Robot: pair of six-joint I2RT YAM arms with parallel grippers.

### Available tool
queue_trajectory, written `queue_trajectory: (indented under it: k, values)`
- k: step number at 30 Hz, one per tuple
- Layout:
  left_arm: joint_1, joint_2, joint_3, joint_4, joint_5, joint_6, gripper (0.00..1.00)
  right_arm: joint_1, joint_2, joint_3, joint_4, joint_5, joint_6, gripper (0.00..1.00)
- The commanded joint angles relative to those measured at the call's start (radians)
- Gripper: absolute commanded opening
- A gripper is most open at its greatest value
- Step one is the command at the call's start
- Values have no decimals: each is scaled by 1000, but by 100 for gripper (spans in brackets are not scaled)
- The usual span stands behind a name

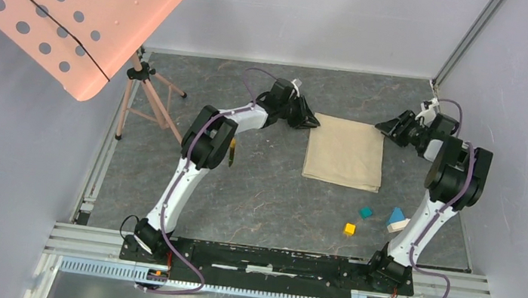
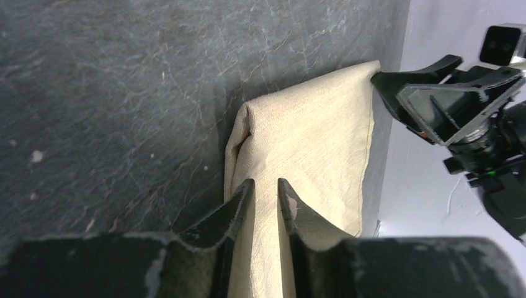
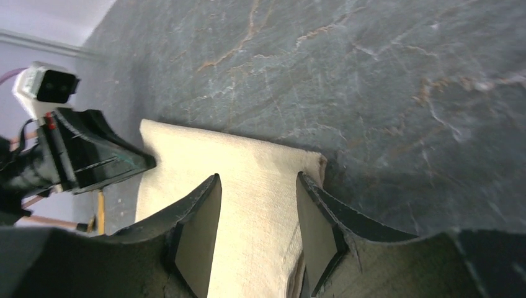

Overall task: Fold the napkin into a case and place the utensils inside
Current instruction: Smooth out the square-folded napkin at the center of the board.

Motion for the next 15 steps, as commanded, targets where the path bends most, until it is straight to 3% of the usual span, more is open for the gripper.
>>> queue_trajectory:
  k: [1, 8, 11, 15]
  values:
    - [15, -75, 7, -189, -6, 111, 31, -13, -156, -6, -248, 237, -165, 55]
    - [-6, -320, -51, -217, 50, 122, 50, 151, -450, -187, -427, 470, -265, 56]
    - [-25, -481, -212, -164, 61, 79, 58, 254, -516, -266, -453, 473, -287, 56]
    - [-52, -703, -479, -28, 82, -2, 62, 346, -589, -404, -408, 403, -296, 56]
